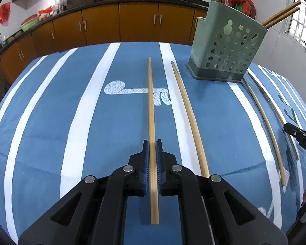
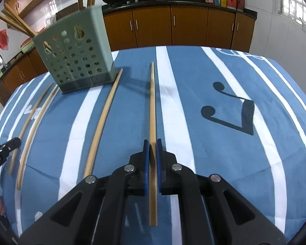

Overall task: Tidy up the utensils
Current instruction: 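Raise the right tool's chopstick upright over the holder while the left tool does likewise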

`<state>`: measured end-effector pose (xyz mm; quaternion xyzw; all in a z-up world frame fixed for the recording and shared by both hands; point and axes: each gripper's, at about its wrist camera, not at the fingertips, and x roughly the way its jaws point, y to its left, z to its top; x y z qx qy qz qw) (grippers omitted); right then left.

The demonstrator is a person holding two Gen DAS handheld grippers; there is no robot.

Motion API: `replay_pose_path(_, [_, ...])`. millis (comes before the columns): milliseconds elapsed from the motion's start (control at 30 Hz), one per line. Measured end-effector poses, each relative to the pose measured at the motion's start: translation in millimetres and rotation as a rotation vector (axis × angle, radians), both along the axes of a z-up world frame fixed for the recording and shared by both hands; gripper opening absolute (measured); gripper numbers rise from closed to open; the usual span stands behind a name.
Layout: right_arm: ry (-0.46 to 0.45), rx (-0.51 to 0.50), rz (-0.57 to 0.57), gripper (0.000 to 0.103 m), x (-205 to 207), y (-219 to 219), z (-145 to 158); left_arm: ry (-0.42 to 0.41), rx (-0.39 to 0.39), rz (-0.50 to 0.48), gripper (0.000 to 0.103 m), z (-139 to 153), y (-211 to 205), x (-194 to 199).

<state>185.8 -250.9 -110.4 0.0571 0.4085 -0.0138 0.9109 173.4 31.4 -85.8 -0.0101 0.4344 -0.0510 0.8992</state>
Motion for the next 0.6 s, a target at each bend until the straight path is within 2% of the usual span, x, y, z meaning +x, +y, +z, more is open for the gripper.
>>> replay_pose_path(200, [-0.079,0.015,-0.010,0.008,-14,-8,26,-0.034,-0.039,0.003,0.007,17,6,-10])
replay_pose_path(600, [-0.246,0.040,-0.022,0.008,-31,-15,83,-0.193,-0.082,-0.007,0.007,79,11,-25])
